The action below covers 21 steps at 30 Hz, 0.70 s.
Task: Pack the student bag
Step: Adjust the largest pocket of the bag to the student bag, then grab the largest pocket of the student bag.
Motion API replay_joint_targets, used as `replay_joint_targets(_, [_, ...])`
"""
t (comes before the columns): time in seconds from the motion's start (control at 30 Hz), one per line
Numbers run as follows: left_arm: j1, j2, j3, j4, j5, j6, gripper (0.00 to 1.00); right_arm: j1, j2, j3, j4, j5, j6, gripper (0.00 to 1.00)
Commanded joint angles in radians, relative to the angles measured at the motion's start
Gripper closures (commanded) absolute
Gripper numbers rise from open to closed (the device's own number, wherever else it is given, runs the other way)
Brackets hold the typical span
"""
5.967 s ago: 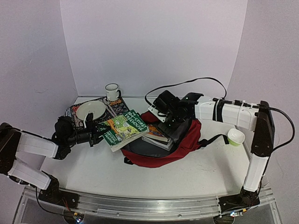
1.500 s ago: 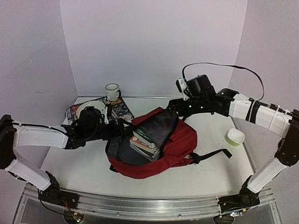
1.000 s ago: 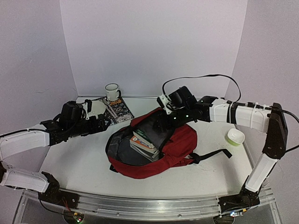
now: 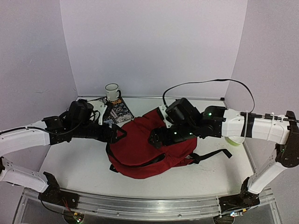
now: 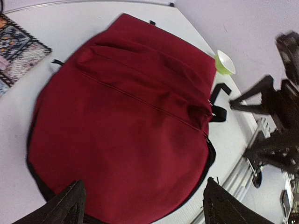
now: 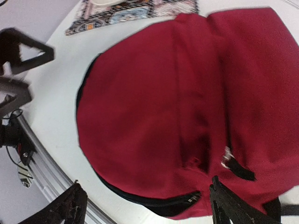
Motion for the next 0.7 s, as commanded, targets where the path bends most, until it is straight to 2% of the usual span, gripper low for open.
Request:
replay_joint_targets(0.0, [-0.101,0.056,0.076,0.002,-0.024,0.037,0.15,-0.024,-0.085,-0.152,-0.026,0.15,0.186,0.09])
replay_joint_targets(0.1, [-0.156,0.095,0.102,0.003,-0.038,0.061,0.16,-0.053,-0.147,-0.278,0.066,0.151,0.28,0.13])
replay_joint_targets(0.27, [-0.261,0.169,0.157,0.002,-0.047,0.088,0.22,-0.099,-0.208,-0.481,0.376,0.083,0.417,0.26])
replay_joint_targets(0.47, [-0.365,0.28,0.212,0.003,-0.065,0.112,0.4,-0.103,-0.181,-0.528,0.479,0.077,0.476,0.31])
replay_joint_targets(0.67, [-0.392,0.371,0.256,0.007,-0.075,0.125,0.53,-0.11,-0.146,-0.572,0.589,0.082,0.535,0.33])
